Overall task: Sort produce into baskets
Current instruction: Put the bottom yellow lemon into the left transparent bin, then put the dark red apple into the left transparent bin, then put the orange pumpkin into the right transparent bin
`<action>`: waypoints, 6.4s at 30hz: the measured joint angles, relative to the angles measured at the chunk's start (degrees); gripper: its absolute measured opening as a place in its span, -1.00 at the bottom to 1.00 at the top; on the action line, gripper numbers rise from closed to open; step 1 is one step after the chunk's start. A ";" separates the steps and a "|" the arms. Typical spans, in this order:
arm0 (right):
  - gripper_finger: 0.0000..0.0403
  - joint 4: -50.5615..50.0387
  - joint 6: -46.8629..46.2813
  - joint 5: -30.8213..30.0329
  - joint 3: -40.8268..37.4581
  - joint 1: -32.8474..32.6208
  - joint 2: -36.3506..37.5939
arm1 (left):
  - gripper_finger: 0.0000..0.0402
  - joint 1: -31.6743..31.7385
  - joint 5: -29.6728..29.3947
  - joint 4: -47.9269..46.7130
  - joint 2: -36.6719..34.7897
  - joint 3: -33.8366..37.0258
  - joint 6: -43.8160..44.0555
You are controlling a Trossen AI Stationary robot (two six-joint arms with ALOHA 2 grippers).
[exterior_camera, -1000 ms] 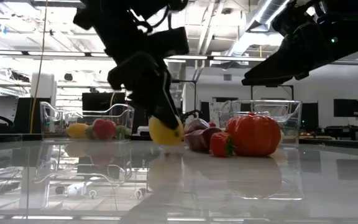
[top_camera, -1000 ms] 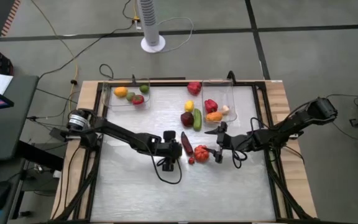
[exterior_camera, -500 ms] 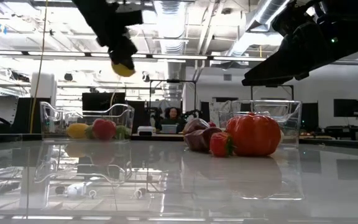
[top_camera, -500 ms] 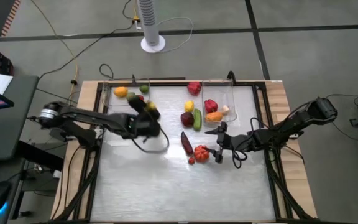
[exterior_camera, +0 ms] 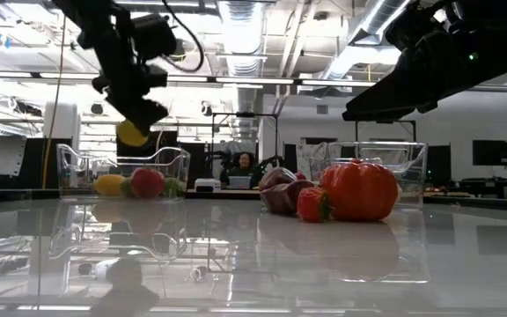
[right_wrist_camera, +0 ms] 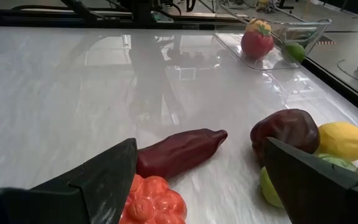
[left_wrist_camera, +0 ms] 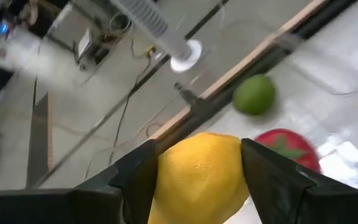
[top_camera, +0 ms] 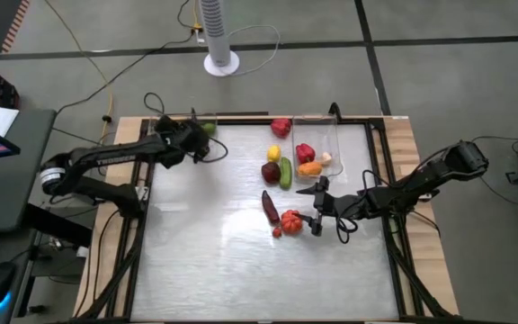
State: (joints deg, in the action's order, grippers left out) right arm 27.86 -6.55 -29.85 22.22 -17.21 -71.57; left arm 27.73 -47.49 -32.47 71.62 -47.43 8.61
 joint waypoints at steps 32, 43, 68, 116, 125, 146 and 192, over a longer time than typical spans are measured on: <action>0.85 1.04 -0.29 -0.21 -0.02 0.37 0.00 | 0.39 -21.03 30.99 24.90 23.30 -11.83 -0.44; 0.85 -0.86 -0.46 -1.09 -0.02 0.00 0.02 | 0.52 -18.17 32.14 26.82 35.07 -20.71 1.27; 0.85 -0.37 -0.50 -1.09 -0.02 0.00 0.00 | 0.32 -17.54 32.90 37.66 42.96 -20.91 -1.48; 0.85 -0.27 -0.54 -1.25 0.00 -0.04 0.02 | 0.60 -16.31 36.39 44.68 46.03 -20.29 -1.65; 0.85 -0.81 -0.54 -1.27 0.00 -0.04 0.01 | 0.52 -16.42 36.19 44.50 46.51 -20.36 -0.45; 0.85 -0.89 -0.54 -1.27 0.00 -0.04 0.00 | 0.27 -19.32 12.90 13.39 17.93 -19.52 -7.23; 0.85 -2.77 -0.93 -0.12 -0.01 0.18 0.00 | 0.77 -7.27 40.58 36.83 36.00 -21.01 -6.24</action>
State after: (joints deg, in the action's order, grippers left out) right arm 25.09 -7.48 -29.96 22.20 -17.03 -71.57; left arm 20.46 -6.90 4.36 107.62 -68.44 2.37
